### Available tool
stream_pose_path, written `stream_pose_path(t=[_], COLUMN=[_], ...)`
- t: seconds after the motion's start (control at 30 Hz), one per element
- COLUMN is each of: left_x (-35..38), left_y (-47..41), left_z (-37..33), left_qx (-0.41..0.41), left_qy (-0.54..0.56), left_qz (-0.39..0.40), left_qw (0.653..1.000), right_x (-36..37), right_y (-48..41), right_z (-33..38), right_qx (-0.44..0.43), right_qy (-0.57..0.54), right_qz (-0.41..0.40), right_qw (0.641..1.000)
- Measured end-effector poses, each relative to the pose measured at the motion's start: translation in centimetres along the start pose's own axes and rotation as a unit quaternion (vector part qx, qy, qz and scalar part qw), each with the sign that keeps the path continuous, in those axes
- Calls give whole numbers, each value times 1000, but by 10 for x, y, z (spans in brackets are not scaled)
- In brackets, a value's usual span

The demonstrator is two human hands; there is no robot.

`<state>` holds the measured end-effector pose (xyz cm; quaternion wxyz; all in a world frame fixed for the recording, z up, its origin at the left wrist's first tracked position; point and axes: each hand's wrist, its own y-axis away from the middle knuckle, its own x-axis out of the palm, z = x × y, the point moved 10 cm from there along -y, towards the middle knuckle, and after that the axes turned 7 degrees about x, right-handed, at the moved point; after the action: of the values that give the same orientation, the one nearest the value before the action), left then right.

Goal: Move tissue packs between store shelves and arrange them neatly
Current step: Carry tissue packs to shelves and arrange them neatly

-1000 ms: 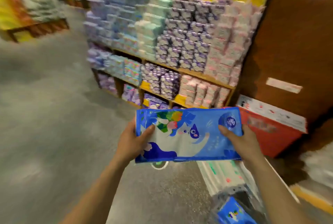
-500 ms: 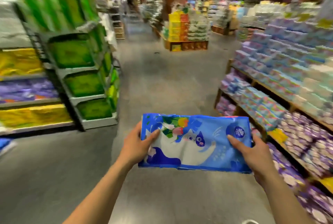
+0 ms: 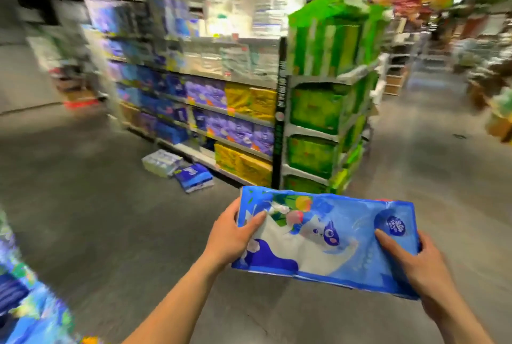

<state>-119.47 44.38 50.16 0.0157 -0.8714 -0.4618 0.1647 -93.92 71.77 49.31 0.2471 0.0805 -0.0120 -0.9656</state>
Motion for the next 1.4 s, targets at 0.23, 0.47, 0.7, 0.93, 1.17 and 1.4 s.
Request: stream_pose_path(t=[0.23,0.47,0.7,0.93,1.17,1.4], left_x=[-78,-168,-289,-376,-445,-542], left_y=[-77,-157,-302,-478,-671,-852], left_z=[13,59,114,131,188,181], left_qx=[-40,-79,-77,-63,-54,-13], left_qy=[-10,-23,-24,3,2,8], left_qz=[-131,-207,-267,-251,-284,-339], left_qw=[991,975,960,966,957,940], right_x=[137,305,502,648,796,955], right_y=[-133,-211,-299,-406,-551,-682], right_z=[56,72,122,193,222,328], right_qx=[-22,8,-22,-57,-63,-99], right_qy=[16,6,-1,-23,-26,-53], right_qz=[137,238,288,267,273,301], right_qw=[990,971,957,962,960,947])
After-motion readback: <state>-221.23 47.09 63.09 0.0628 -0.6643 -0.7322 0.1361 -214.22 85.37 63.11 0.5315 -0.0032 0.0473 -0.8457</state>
